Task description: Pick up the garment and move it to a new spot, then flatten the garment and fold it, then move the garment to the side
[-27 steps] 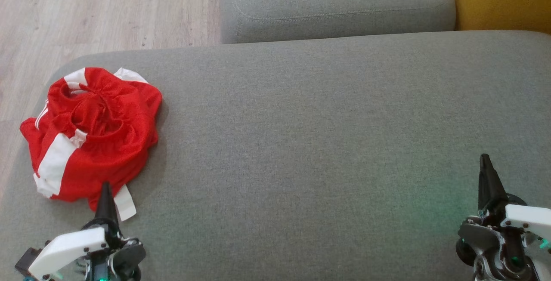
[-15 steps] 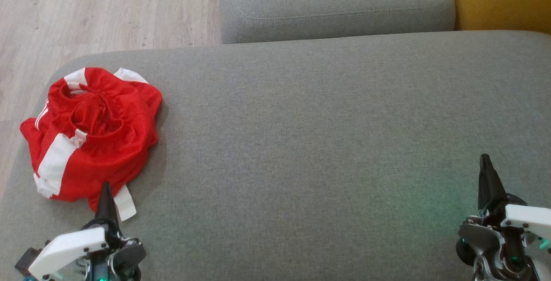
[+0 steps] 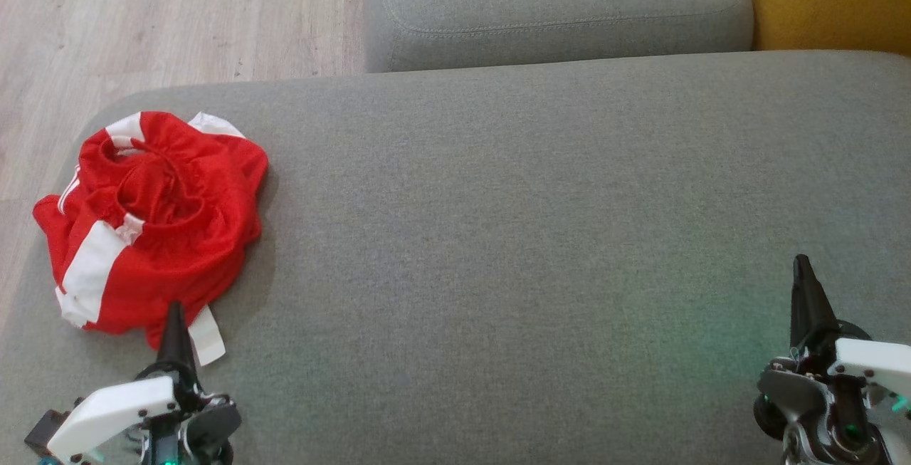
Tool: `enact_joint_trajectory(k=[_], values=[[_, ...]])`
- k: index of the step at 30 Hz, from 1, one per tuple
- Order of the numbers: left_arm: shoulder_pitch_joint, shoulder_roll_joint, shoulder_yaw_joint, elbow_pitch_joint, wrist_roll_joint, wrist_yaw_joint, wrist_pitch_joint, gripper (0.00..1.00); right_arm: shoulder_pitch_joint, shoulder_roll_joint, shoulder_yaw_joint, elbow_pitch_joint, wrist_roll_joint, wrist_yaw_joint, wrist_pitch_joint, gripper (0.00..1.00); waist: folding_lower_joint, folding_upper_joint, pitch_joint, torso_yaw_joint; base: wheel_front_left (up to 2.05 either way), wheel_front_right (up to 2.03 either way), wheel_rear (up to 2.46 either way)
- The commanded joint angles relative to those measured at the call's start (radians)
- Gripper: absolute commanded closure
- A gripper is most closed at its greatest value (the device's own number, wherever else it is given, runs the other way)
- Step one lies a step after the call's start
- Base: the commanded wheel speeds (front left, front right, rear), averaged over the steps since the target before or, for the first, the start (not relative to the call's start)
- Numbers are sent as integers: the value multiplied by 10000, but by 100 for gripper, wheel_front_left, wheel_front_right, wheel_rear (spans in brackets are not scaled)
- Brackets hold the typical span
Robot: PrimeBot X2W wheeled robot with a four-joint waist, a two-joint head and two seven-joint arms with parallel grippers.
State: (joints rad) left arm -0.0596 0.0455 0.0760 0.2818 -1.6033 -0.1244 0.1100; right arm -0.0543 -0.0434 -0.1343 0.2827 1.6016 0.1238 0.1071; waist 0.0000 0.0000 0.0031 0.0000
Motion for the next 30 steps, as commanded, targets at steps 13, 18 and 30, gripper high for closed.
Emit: enact_joint_trajectory(k=[13, 18, 30], values=[[-483, 47, 373, -370, -57, -63, 29, 100, -536, -68, 210, -380, 74, 69, 58, 100, 0, 0, 0, 0, 0, 0, 0], [-483, 47, 373, -370, -57, -63, 29, 100, -536, -68, 210, -380, 74, 69, 58, 100, 0, 0, 0, 0, 0, 0, 0], [-483, 47, 373, -370, -57, -63, 29, 100, -536, -68, 210, -380, 74, 69, 58, 100, 0, 0, 0, 0, 0, 0, 0]])
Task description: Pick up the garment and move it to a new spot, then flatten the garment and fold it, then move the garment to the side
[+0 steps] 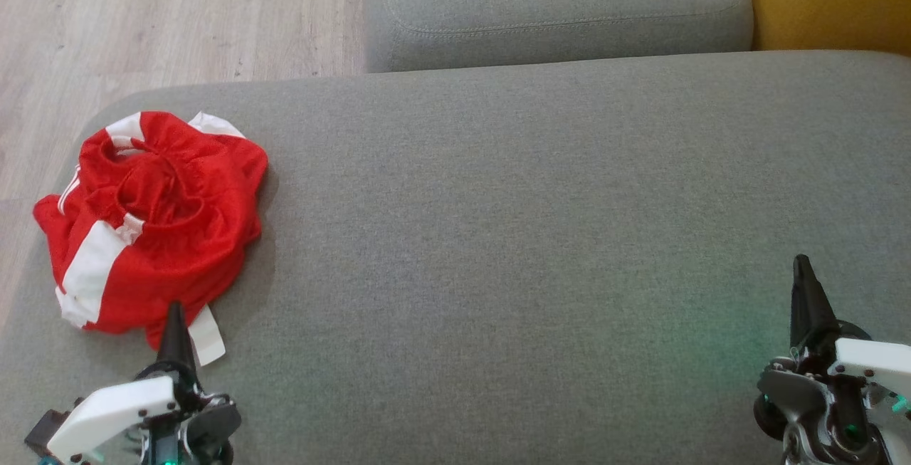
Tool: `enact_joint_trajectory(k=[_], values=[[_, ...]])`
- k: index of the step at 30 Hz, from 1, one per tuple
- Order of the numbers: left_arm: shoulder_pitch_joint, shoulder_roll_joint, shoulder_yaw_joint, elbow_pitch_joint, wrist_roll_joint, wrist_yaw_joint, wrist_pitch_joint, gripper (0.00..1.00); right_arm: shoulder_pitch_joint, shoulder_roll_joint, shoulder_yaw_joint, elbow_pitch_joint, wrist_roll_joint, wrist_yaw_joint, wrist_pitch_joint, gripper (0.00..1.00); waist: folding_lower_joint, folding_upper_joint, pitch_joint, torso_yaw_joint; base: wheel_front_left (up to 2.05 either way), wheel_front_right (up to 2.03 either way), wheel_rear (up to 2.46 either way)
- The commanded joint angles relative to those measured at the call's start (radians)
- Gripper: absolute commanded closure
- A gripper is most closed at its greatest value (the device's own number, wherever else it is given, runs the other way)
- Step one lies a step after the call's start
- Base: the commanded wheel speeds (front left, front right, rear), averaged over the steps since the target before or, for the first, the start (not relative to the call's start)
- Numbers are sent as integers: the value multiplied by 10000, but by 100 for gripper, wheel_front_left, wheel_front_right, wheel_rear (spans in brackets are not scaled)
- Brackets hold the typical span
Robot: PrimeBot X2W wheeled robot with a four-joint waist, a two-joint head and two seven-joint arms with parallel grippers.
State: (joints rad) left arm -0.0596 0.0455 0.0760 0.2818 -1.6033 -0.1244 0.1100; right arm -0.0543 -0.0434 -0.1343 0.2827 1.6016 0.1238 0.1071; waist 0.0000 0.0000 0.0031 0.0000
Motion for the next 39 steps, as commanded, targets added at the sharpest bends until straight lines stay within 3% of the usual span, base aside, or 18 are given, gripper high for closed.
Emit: enact_joint_trajectory(k=[1, 24, 25, 26, 39], values=[[-483, 47, 373, -370, -57, -63, 29, 100, -536, -68, 210, -380, 74, 69, 58, 100, 0, 0, 0, 0, 0, 0, 0], [-483, 47, 373, -370, -57, -63, 29, 100, -536, -68, 210, -380, 74, 69, 58, 100, 0, 0, 0, 0, 0, 0, 0], [-1, 0, 0, -1, 1, 0, -1, 100, -1, 0, 2, -1, 0, 0, 0, 100, 0, 0, 0, 0, 0, 0, 0], [12, 2, -22, 73, 4, 9, -4, 0, 16, 2, 10, 70, -2, -2, -2, 0, 0, 0, 0, 0, 0, 0, 0], [322, -14, -275, 376, 622, 5, -318, 0, 382, 14, 297, 353, -523, -5, -316, 0, 0, 0, -189, 17, 0, 0, 0]])
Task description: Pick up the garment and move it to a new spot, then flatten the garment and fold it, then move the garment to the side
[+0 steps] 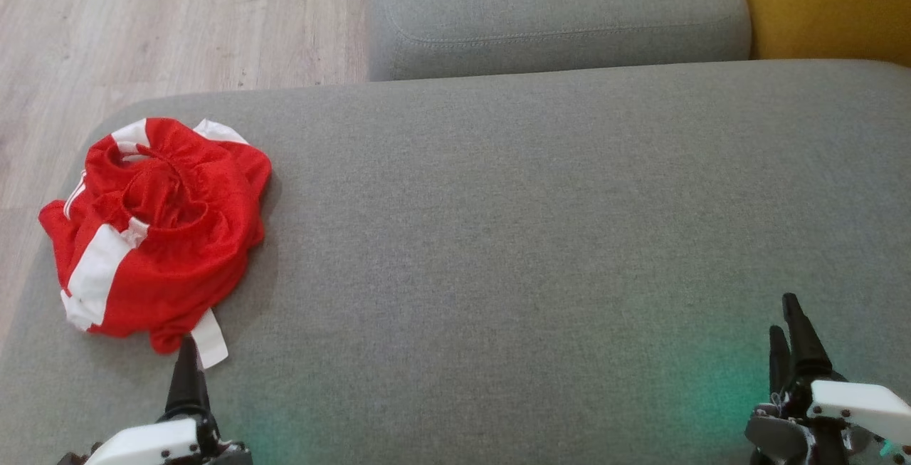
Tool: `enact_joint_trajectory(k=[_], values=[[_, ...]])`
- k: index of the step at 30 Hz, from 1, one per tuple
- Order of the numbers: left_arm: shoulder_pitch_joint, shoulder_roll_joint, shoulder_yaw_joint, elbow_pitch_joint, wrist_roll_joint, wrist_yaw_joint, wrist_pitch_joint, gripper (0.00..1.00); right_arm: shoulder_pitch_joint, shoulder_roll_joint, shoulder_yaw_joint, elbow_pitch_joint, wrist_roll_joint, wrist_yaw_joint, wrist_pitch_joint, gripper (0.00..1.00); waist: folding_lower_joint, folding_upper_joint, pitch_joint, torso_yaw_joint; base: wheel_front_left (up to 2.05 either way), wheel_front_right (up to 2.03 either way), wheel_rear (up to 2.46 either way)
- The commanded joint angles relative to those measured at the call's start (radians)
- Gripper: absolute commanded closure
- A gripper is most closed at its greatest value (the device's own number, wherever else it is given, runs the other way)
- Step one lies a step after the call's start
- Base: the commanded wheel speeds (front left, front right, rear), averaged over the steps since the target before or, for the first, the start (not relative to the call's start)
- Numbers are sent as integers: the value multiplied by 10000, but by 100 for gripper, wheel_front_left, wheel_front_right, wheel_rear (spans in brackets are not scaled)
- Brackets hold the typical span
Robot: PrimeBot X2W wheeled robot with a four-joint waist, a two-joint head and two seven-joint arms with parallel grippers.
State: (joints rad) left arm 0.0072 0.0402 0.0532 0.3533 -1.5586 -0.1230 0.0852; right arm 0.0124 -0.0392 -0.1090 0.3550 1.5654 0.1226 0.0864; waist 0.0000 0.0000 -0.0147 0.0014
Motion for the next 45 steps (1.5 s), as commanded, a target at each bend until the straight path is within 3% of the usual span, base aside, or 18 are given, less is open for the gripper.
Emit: enact_joint_trajectory(k=[1, 20, 45], values=[[-338, 41, -63, -361, 316, -9, -101, 0, -272, -29, 61, -383, -317, 8, -138, 0, 0, 0, -28, 7, 0, 0, 0], [-125, 51, -631, -1028, 3100, 461, -665, 0, 33, -42, 575, -764, -3453, 20, -698, 0, 0, 0, -347, 94, 0, 0, 0], [130, 63, -1485, -1086, 6290, 813, -1377, 0, 320, -59, 1319, -967, -6576, 35, -1405, 0, 0, 0, -775, 131, 0, 0, 0]])
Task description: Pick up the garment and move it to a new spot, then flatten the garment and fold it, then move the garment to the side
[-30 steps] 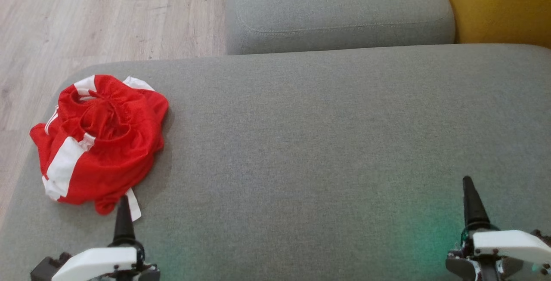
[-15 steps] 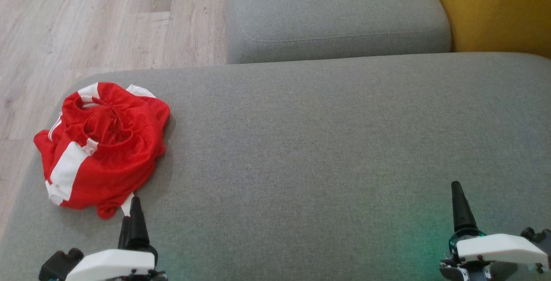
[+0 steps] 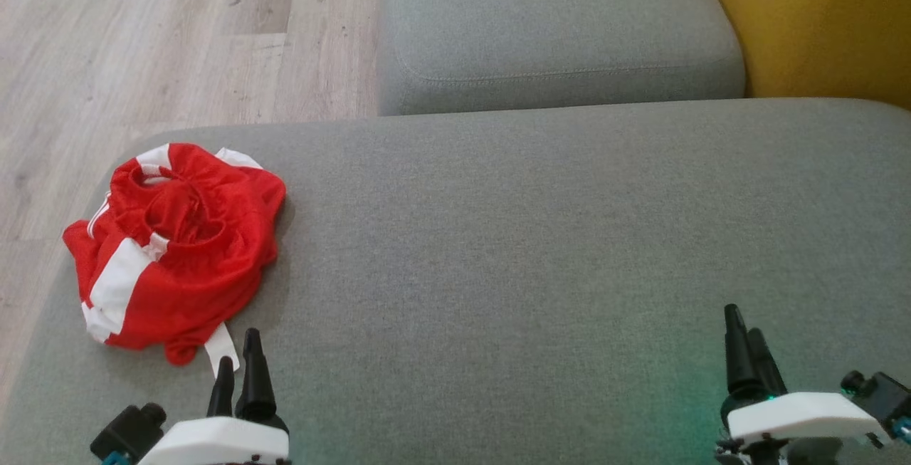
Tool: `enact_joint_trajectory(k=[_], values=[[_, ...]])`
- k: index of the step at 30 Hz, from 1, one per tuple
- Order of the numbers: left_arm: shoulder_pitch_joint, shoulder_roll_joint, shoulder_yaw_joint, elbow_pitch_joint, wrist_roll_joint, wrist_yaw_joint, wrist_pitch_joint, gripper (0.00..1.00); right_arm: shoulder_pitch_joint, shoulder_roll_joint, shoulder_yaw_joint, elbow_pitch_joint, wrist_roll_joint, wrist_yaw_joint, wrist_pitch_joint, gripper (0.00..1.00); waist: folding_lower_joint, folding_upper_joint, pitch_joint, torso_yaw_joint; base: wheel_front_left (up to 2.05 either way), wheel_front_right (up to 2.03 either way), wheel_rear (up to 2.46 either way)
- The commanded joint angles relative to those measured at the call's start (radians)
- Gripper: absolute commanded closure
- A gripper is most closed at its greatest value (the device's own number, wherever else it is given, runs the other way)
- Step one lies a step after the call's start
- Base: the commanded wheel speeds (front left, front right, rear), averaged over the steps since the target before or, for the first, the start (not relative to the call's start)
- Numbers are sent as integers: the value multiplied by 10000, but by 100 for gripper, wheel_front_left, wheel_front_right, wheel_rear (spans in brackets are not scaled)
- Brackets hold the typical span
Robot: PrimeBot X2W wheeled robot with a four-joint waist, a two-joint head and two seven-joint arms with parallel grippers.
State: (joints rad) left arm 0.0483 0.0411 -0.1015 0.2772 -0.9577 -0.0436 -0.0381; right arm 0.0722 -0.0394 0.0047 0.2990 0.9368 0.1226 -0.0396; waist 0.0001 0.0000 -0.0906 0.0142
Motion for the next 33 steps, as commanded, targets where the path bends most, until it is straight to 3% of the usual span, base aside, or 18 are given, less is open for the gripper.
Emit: enact_joint_trajectory(k=[1, 33], values=[[-273, 54, 35, -309, 408, 52, -174, 0, -265, -58, 219, -411, -418, 36, -175, 0, -1, 0, -35, 6, 0, 0, 0], [116, 71, -786, -351, 4306, 652, -1123, 0, 299, -81, 804, -538, -4671, 57, -1117, 0, -1, 0, -528, 50, 0, 0, 0]])
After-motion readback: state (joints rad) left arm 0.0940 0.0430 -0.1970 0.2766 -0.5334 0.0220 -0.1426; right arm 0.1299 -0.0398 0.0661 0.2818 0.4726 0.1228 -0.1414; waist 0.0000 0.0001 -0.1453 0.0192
